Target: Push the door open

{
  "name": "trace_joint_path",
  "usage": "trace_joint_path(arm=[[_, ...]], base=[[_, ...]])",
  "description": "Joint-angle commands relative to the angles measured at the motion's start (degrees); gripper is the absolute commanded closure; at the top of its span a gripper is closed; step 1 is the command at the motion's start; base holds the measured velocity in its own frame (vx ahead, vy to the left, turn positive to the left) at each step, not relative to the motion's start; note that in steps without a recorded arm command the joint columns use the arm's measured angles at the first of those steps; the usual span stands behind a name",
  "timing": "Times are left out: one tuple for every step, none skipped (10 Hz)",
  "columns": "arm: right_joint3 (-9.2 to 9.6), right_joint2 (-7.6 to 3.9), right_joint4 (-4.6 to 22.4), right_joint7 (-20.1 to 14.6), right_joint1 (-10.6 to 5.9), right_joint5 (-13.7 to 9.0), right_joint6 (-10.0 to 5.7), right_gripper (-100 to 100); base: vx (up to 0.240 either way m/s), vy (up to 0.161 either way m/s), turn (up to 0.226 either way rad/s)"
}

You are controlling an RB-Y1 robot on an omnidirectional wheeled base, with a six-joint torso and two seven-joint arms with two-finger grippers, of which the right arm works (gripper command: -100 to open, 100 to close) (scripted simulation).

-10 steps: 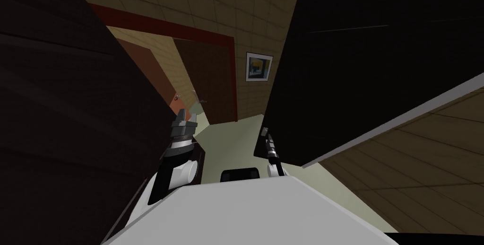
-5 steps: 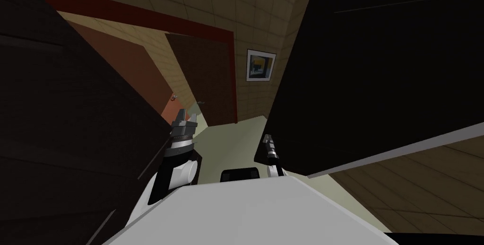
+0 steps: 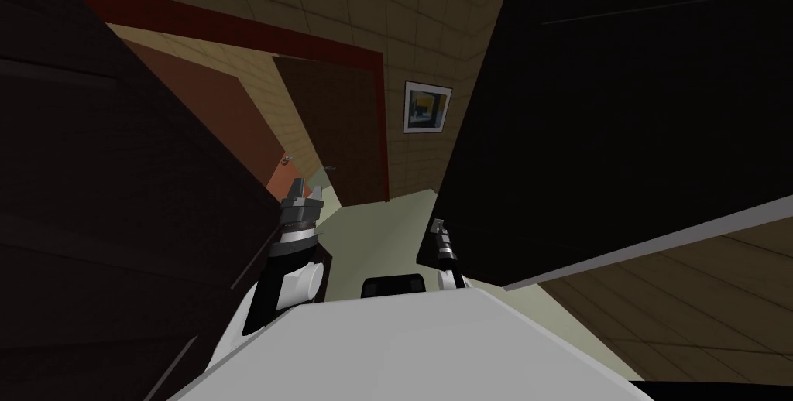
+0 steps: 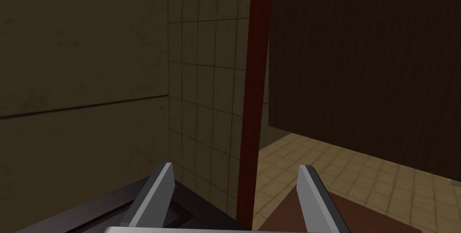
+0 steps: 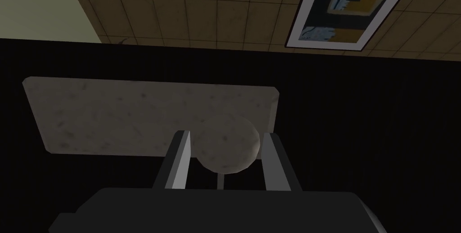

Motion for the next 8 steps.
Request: trace_joint_path(arm=[[-0.03, -0.02, -0.1, -0.04, -0.06, -0.03, -0.11, 100], [-0.89, -0.34, 0.05, 0.26, -0.07, -0.48, 0.21, 100], [-1.17, -0.42, 0.05, 0.34, -0.11, -0.63, 0.27, 100], [-1.77, -0.58, 0.07, 0.52, -0.18, -0.95, 0.39, 100], [-2.44, -0.71, 0.08, 0.71, -0.27, -1.32, 0.53, 100], [-3.18, -0.81, 0.09, 0.93, -0.36, -1.71, 0.68, 100], [-3.94, -0.87, 0.11, 1.15, -0.45, -2.13, 0.84, 100], [-4.72, -0.89, 0.13, 1.38, -0.55, -2.54, 1.0, 100]], base=[[0.0, 0.0, 0.0], [0.123, 0.032, -0.038], [0.184, 0.018, -0.06], [0.177, 0.039, -0.048], [0.194, 0.049, -0.08], [0.217, 0.028, -0.062], [0.206, 0.043, -0.048], [0.206, 0.053, -0.084]])
